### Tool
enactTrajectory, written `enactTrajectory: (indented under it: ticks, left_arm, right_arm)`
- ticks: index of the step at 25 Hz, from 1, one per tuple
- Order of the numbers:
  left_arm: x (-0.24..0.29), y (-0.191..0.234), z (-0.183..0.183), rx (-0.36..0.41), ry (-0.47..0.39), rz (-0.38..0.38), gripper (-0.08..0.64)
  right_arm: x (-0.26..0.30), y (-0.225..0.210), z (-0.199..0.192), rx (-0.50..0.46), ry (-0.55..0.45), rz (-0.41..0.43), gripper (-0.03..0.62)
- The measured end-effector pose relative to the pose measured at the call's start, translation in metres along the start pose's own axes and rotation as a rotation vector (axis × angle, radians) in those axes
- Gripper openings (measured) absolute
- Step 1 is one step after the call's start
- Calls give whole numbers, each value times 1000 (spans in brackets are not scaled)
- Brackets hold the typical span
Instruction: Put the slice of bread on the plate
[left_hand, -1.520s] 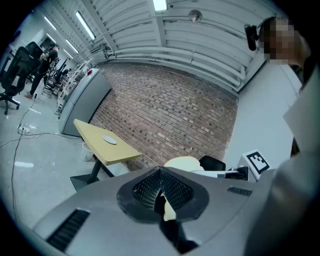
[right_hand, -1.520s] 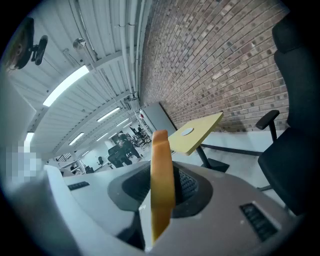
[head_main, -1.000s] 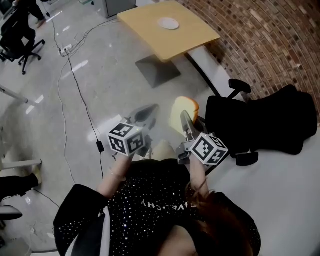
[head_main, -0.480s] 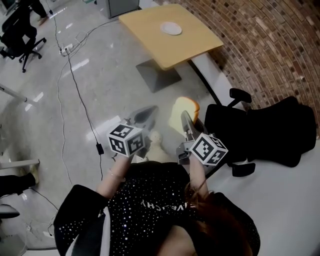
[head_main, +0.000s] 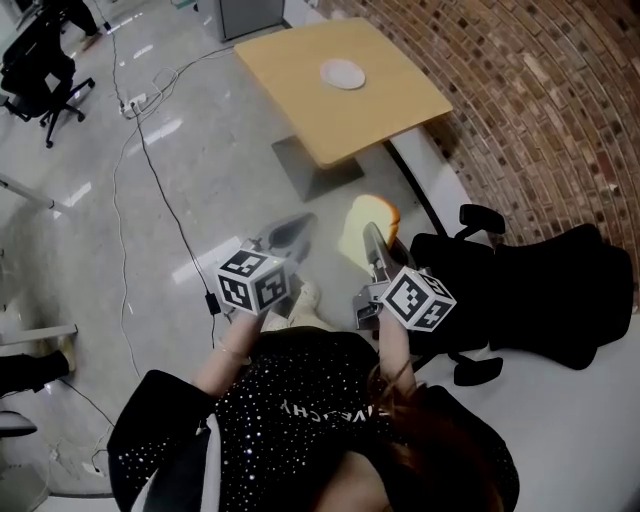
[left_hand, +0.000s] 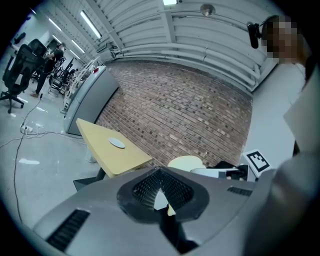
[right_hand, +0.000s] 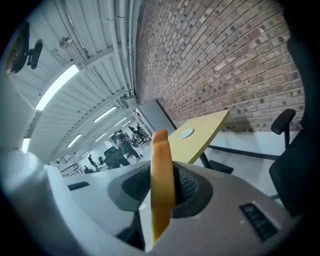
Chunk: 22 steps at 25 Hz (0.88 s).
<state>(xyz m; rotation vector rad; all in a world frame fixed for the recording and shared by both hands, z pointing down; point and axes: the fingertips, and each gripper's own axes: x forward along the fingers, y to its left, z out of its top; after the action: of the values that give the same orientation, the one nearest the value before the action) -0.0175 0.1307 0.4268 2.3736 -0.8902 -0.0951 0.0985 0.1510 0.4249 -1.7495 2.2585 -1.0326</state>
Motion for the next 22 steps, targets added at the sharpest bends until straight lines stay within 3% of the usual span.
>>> enactTrajectory:
  ticks: [12, 22]
  left_arm:
    - [72, 19, 26, 20, 2, 1, 9]
    - [92, 26, 29, 21, -4, 15, 9]
  right_arm:
    - [49, -40, 44, 17, -4, 10, 98]
    - [64, -52, 56, 24, -2, 29, 98]
